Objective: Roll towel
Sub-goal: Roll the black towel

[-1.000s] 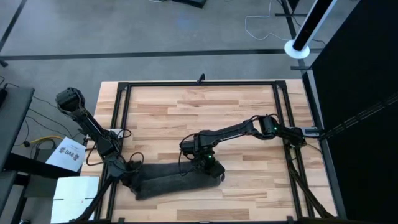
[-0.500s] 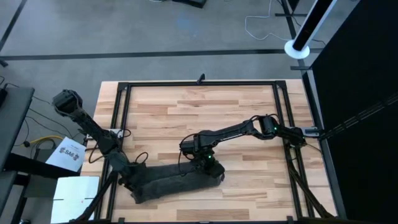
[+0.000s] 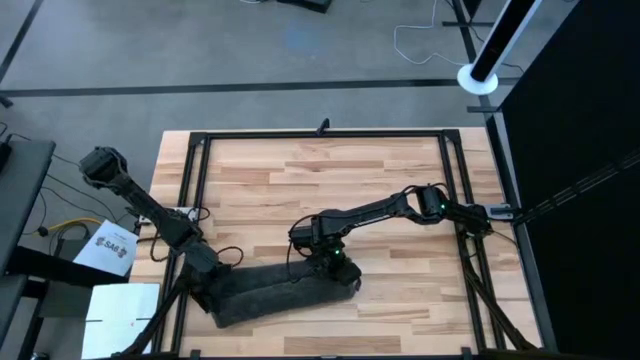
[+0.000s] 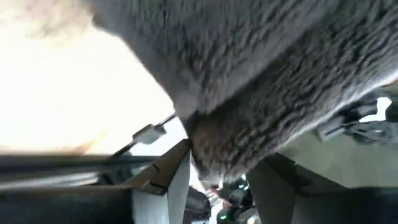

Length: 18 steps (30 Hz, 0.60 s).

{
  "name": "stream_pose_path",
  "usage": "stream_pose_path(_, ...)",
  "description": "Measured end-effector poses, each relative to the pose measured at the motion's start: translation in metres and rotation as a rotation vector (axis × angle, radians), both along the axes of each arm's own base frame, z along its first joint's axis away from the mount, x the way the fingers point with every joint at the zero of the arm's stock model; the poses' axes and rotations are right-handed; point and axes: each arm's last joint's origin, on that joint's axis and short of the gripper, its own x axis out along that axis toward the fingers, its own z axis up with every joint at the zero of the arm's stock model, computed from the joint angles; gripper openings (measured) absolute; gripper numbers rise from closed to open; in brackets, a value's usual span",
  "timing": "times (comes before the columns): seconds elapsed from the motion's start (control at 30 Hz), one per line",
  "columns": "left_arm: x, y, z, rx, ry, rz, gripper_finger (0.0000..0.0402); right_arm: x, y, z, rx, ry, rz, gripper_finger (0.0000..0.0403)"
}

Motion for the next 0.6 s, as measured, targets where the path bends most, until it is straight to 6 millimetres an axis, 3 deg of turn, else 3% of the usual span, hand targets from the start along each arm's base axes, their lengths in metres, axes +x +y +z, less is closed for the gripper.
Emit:
stream_pose_path(0.1,-0.001,0.0,0.011,-0.014,0.128,-0.136,0.0117,0.0,0.0,0.0,0.001,-0.005,0.006,0.0)
stream_pose_path(0.3,0.006,0.005,0.054,0.034,0.111,-0.246,0.0095,0.001,0.0,0.0,0.002,-0.014,0.009,0.0)
stream_pose_path(0.47,0.026,0.005,0.106,0.143,-0.264,-0.214,0.0082,0.001,0.0,0.0,0.004,-0.027,0.021,0.0)
stream_pose_path(0.6,0.042,0.002,0.136,0.442,-0.717,-0.198,0.0074,0.001,0.0,0.0,0.004,-0.026,0.02,0.0)
